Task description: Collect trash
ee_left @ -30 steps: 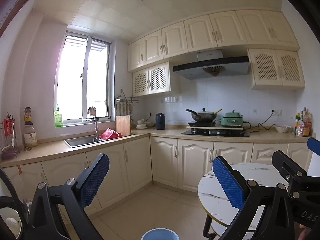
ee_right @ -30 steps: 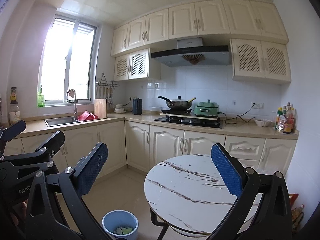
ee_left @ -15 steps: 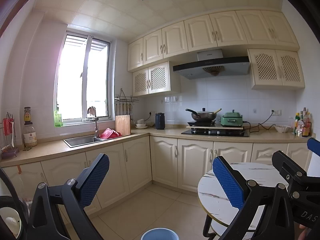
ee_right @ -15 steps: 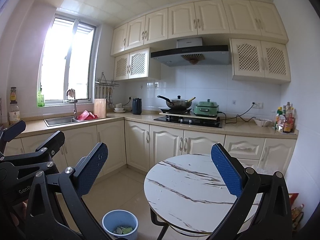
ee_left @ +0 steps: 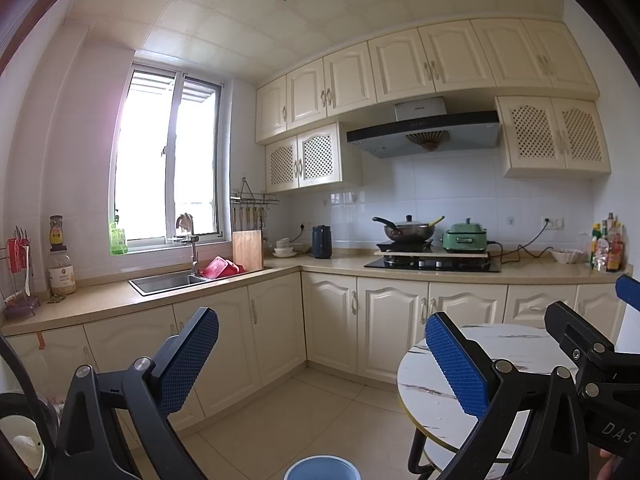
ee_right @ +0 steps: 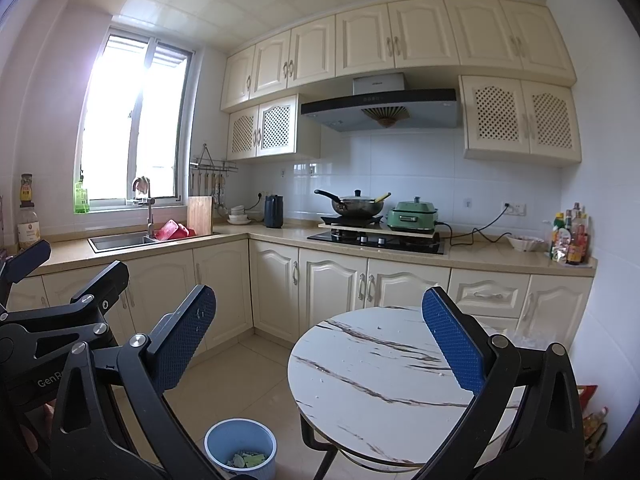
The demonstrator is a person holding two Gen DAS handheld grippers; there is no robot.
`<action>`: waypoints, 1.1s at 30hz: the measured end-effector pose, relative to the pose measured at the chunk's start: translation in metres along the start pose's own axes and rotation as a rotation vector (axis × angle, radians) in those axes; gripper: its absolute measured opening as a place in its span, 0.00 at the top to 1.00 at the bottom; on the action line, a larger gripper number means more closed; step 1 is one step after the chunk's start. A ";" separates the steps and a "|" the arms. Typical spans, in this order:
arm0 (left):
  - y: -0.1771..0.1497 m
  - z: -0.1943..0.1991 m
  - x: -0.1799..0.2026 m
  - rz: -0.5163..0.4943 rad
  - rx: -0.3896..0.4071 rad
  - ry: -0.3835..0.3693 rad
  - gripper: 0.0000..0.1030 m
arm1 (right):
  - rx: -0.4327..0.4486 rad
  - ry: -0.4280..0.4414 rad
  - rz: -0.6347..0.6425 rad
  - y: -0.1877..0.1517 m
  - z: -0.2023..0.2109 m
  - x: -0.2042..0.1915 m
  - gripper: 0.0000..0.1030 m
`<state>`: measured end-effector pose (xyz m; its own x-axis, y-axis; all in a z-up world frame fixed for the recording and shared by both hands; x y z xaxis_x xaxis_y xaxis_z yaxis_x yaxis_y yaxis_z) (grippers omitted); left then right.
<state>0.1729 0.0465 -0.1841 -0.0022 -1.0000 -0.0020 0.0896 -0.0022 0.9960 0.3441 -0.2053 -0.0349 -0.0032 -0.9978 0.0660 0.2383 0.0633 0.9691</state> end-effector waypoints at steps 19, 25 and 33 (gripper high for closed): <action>0.004 -0.005 -0.011 -0.003 -0.003 -0.003 0.01 | -0.002 -0.001 0.000 -0.002 -0.001 0.000 0.00; 0.007 -0.007 -0.013 -0.003 -0.002 -0.004 0.01 | -0.002 -0.001 0.001 -0.002 -0.001 0.000 0.00; 0.007 -0.008 -0.015 -0.004 -0.004 -0.006 0.01 | -0.004 0.000 0.000 -0.001 -0.001 0.000 0.00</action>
<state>0.1810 0.0613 -0.1778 -0.0083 -1.0000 -0.0054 0.0932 -0.0061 0.9956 0.3451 -0.2054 -0.0363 -0.0036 -0.9978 0.0660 0.2421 0.0632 0.9682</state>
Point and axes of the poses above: each gripper's, at about its wrist camera, not at the fingertips, and z roughly against the way its jaws point, x to its right, y to its top, the point moved 9 cm from there along -z, roughly the way its jaws point
